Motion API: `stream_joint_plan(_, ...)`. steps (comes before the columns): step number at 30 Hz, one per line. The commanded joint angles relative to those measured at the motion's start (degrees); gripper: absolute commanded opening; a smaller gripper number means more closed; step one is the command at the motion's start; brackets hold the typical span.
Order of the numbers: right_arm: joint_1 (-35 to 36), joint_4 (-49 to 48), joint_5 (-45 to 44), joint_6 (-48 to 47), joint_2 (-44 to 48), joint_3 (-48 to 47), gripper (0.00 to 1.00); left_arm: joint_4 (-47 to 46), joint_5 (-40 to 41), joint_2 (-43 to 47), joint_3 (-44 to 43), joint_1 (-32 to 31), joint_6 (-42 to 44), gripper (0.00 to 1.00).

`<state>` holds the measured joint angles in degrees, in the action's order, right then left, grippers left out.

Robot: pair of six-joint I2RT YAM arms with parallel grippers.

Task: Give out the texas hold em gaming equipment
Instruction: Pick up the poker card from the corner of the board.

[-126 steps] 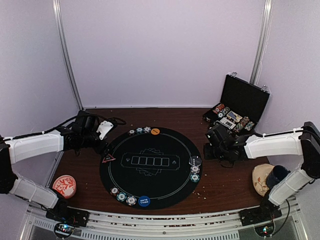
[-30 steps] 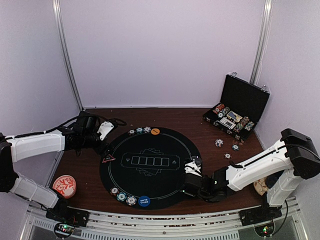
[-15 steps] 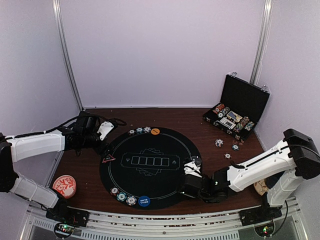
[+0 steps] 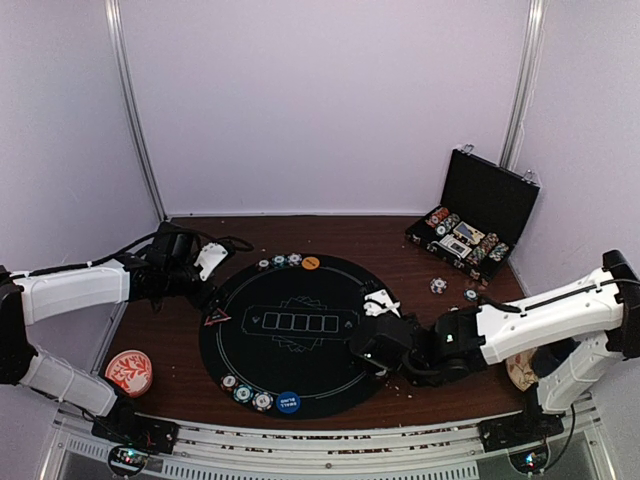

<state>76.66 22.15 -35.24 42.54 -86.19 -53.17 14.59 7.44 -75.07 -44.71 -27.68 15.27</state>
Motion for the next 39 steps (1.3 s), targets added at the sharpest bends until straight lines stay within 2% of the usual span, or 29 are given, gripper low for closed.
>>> stream_joint_plan(1,-4.59,3.26,-1.78,-5.18,3.09,-3.33,1.0,-2.31,0.36,0.27,0.32,0.74,-0.34,0.98)
stream_joint_plan(11,-21.94,3.31,4.55,-14.99,9.28,-5.71,1.0,-2.57,-2.34,0.19,0.02,2.88,0.0,0.98)
stream_joint_plan(22,-37.64,1.61,9.52,-20.25,13.88,-6.51,1.0,-6.56,-3.31,-0.11,1.57,4.51,1.23,0.98)
stream_joint_plan(27,-40.8,-1.67,11.77,-20.23,13.86,-4.94,1.0,-7.88,-3.61,-1.17,2.25,4.84,2.01,0.98)
stream_joint_plan(33,-40.89,-7.85,13.5,-19.31,13.82,-0.34,1.0,-7.12,-7.32,-3.96,2.08,4.83,4.03,0.98)
stream_joint_plan(39,-40.34,-9.71,16.78,-18.48,14.85,2.15,1.0,-6.68,-10.3,-6.68,2.44,4.32,6.65,0.98)
